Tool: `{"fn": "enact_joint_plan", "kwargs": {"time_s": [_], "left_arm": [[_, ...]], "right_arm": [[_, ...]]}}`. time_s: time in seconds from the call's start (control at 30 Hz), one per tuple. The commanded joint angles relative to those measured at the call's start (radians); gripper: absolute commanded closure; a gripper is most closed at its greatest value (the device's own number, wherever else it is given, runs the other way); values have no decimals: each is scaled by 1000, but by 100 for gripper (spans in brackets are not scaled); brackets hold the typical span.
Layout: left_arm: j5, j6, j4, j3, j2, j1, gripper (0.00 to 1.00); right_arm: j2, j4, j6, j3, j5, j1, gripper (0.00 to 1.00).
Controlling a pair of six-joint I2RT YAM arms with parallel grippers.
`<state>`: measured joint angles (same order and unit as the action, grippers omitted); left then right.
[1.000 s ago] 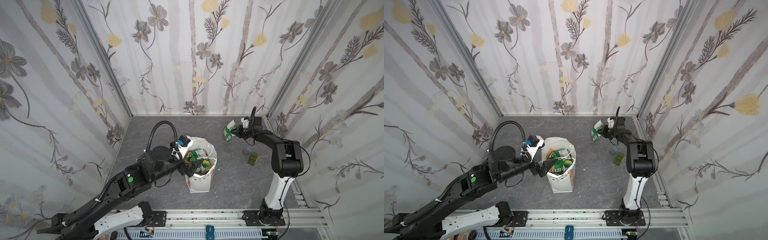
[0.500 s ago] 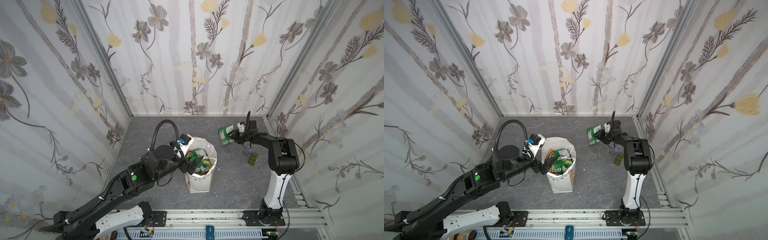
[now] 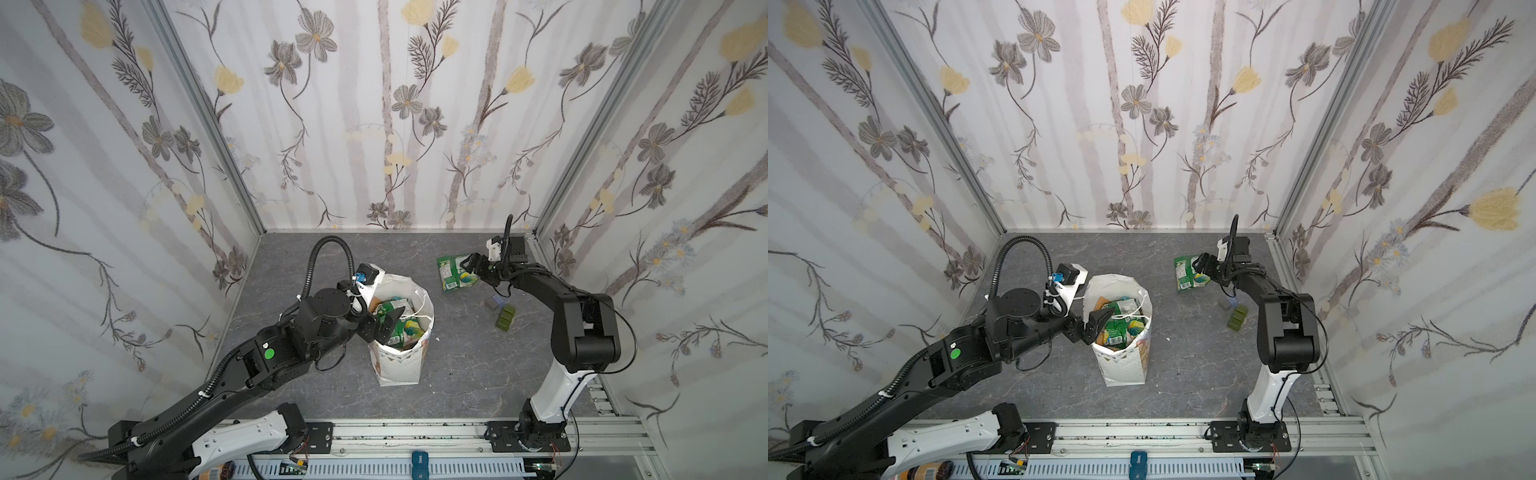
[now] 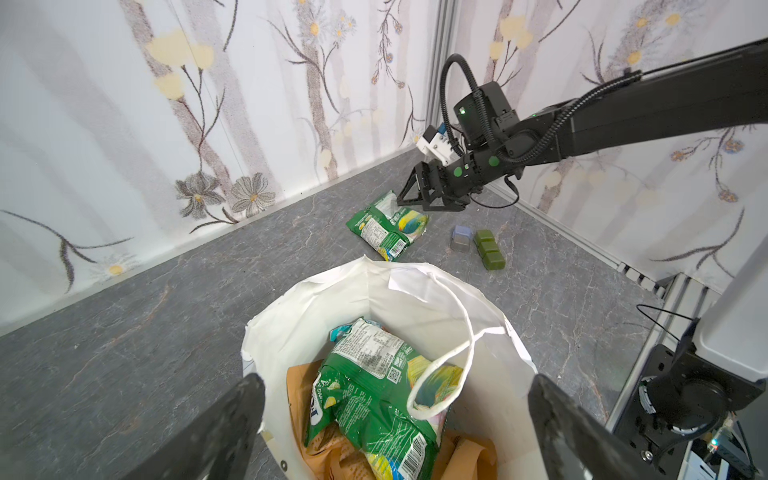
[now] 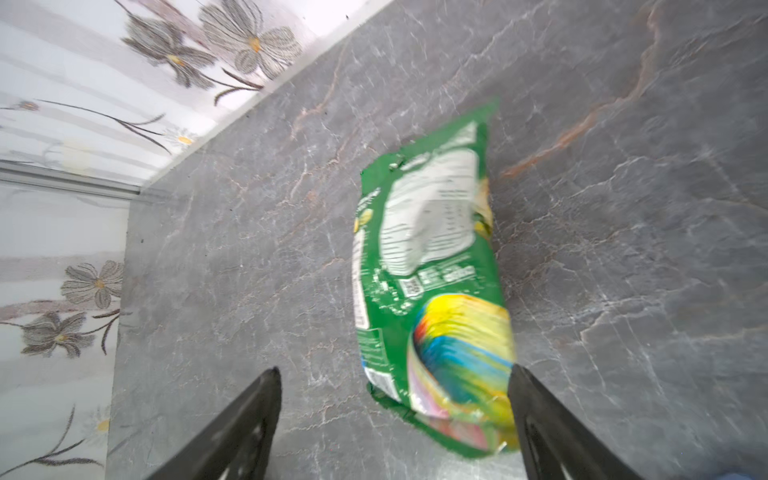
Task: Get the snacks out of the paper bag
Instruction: 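Lower the left gripper into the bag while the right gripper returns toward the bag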
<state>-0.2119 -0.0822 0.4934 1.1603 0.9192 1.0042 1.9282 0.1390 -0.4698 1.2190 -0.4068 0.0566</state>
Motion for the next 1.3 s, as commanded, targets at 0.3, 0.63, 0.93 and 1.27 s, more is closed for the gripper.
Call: {"fn": "enact_joint_plan", "kwargs": {"time_s": [0.3, 0.63, 0.93, 1.27], "left_arm": [[-195, -169, 146, 153, 105, -34, 0], [-98, -309, 295, 283, 261, -98, 11], [47, -335, 364, 337, 403, -156, 18], [174, -335, 433, 349, 544, -166, 30]], "right_arm": [[-449, 21, 6, -64, -27, 124, 14], [-714, 133, 86, -76, -68, 343, 11], [-869, 80, 12, -182, -178, 467, 8], [-915, 105, 0, -242, -167, 533, 5]]}}
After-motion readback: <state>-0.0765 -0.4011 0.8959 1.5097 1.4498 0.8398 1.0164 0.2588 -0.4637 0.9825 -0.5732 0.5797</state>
